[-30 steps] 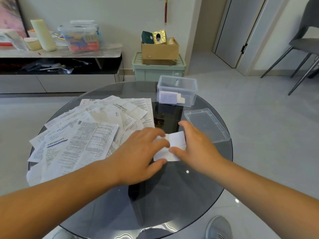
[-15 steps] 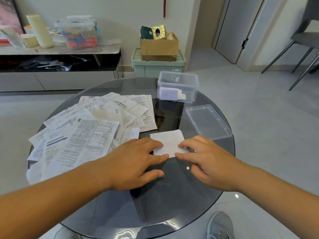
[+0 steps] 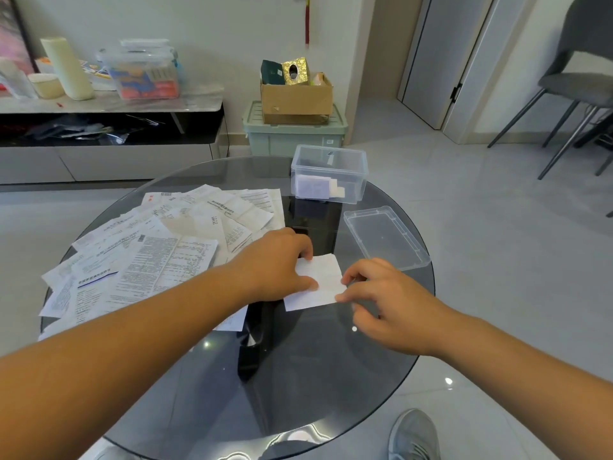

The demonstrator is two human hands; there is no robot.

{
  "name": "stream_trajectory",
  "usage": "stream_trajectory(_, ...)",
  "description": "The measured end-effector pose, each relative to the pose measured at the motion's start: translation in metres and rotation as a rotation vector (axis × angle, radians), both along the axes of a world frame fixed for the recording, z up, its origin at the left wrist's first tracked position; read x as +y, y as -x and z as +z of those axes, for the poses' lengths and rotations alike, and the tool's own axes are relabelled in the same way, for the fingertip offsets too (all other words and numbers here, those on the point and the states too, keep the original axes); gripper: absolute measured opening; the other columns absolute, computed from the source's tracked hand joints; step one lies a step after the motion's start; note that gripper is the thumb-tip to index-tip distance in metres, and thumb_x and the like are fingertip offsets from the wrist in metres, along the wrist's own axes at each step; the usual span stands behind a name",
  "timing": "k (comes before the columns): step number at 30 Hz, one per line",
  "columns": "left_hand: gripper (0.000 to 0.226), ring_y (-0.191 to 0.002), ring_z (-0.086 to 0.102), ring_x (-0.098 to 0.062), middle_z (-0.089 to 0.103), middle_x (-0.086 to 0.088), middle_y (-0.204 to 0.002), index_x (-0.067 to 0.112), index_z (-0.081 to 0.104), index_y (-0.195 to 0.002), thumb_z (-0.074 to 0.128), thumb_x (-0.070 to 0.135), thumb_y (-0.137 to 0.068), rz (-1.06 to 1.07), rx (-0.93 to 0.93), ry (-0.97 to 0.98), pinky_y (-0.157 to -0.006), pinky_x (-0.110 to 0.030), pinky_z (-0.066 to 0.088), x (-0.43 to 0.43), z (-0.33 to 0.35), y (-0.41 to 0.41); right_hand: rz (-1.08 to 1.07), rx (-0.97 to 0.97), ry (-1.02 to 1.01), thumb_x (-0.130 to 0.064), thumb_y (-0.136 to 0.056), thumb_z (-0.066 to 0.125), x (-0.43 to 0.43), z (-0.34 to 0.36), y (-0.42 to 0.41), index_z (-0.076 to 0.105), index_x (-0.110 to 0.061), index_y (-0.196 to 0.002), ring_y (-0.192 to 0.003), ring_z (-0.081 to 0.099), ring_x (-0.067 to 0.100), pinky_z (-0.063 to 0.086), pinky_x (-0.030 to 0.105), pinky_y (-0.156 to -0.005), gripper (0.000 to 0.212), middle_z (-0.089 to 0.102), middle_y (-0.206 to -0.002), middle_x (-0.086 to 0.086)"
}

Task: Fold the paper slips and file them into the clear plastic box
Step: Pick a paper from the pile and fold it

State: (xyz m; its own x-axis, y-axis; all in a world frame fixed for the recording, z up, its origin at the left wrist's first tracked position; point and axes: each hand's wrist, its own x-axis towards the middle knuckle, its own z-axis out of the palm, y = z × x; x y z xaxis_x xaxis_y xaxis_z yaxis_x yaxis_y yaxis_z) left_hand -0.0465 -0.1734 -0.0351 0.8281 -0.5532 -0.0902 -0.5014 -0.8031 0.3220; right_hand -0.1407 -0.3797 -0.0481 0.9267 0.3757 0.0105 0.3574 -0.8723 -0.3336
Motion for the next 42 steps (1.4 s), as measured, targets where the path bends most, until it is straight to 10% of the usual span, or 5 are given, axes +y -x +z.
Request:
stream_trajectory(18,0.038,-0.087,0.058,-0.016,0.057,0.006,-0.099,0.031,0.05,-0.088,0.084,0.042,-0.077,0.083,0.188,-0.018,-0.063,-0.017,0.038,-0.003,0.011,0.018,-0.308,0.196,-0.292,-0.032,-0.084,0.079,0.025,0.006,-0.028,0.061,-0.03,-0.116,-0.08,0.06,0.009,0.052,0.027,-0.072,0.037,0.061,-0.097,-0.011)
stream_trajectory(25,0.073,-0.099,0.056,-0.016,0.056,0.002,-0.124,0.028,0.039,-0.131,0.086,0.036,-0.076,0.205,0.274,0.058,-0.081,-0.024,0.051,0.002,0.013,0.02,-0.302,0.225,-0.303,-0.033,-0.083,0.08,0.026,0.006,-0.029,0.063,-0.029,-0.116,-0.077,0.057,0.007,0.046,0.021,-0.069,0.038,0.06,-0.097,-0.011)
stream_trajectory(35,0.027,-0.089,0.074,-0.018,0.078,0.0,-0.095,0.016,0.074,-0.106,0.083,0.014,-0.081,0.399,0.667,0.769,-0.076,-0.03,0.061,0.022,0.019,0.017,-0.443,0.441,-0.902,-0.012,-0.09,0.072,0.024,0.013,-0.031,0.068,-0.01,-0.098,-0.083,0.071,0.018,0.048,0.022,-0.049,0.009,0.077,-0.092,0.008)
stream_trajectory(38,0.018,-0.086,0.074,-0.014,0.078,0.002,-0.09,0.015,0.075,-0.099,0.081,0.014,-0.082,0.358,0.564,0.799,-0.076,-0.025,0.06,0.026,0.02,0.018,-0.489,0.409,-1.089,-0.007,-0.092,0.069,0.026,0.017,-0.033,0.067,-0.007,-0.091,-0.079,0.071,0.025,0.06,0.03,-0.065,0.002,0.075,-0.091,0.017)
stream_trajectory(42,0.012,-0.087,0.063,0.006,0.07,0.019,-0.082,0.031,0.072,-0.085,0.076,0.02,-0.087,0.147,0.099,0.616,-0.072,-0.005,0.046,0.036,0.02,0.023,-0.32,0.012,-0.678,-0.016,-0.093,0.07,0.018,0.017,-0.028,0.07,-0.022,-0.087,-0.072,0.066,0.003,0.049,0.014,-0.069,0.008,0.07,-0.075,-0.015)
